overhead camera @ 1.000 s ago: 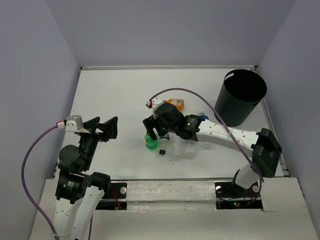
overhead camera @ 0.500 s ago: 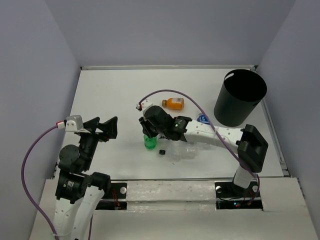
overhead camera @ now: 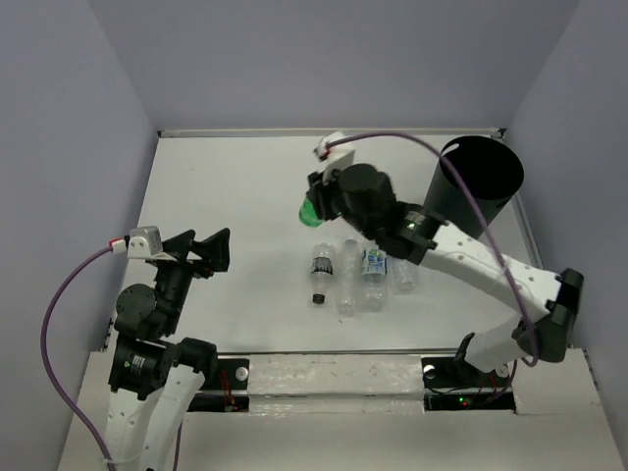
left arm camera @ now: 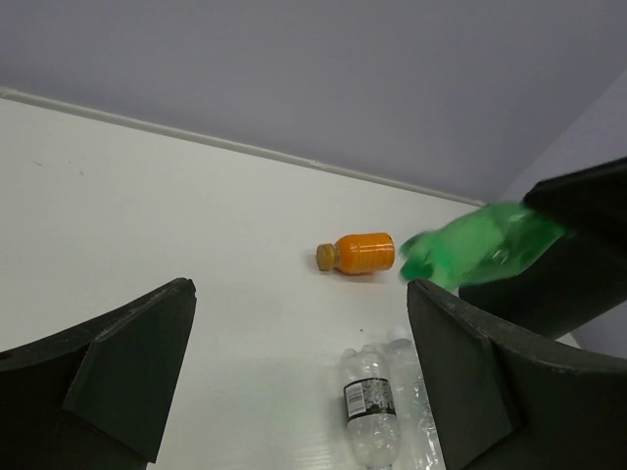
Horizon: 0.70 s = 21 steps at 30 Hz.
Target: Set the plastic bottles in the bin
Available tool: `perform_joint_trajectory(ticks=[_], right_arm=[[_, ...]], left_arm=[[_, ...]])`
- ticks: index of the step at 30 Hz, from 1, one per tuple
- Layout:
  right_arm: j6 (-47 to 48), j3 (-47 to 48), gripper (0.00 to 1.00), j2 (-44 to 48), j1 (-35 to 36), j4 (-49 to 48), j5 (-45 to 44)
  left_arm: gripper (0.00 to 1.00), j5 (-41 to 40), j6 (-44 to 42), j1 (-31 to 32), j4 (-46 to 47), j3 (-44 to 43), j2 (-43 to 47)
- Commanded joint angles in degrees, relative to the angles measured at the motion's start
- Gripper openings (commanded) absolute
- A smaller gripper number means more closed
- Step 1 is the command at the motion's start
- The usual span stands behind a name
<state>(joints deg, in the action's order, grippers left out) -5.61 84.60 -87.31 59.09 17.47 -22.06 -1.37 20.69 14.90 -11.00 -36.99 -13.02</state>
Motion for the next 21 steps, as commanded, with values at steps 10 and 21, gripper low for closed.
perform_joint_trajectory(ticks=[10,21], right_arm=[[16.59,8.13,0.0,17.97,-30.69,-7.98,-27.15],[11.69,-0.21,0.0,16.38,-43.61,-6.31,-21.01]], left_arm=[[0.99,0.84,-0.12,1.63,2.39,-0.98,1.24],[0.99,0.05,-0.21,2.86,1.87,-0.98,0.45]])
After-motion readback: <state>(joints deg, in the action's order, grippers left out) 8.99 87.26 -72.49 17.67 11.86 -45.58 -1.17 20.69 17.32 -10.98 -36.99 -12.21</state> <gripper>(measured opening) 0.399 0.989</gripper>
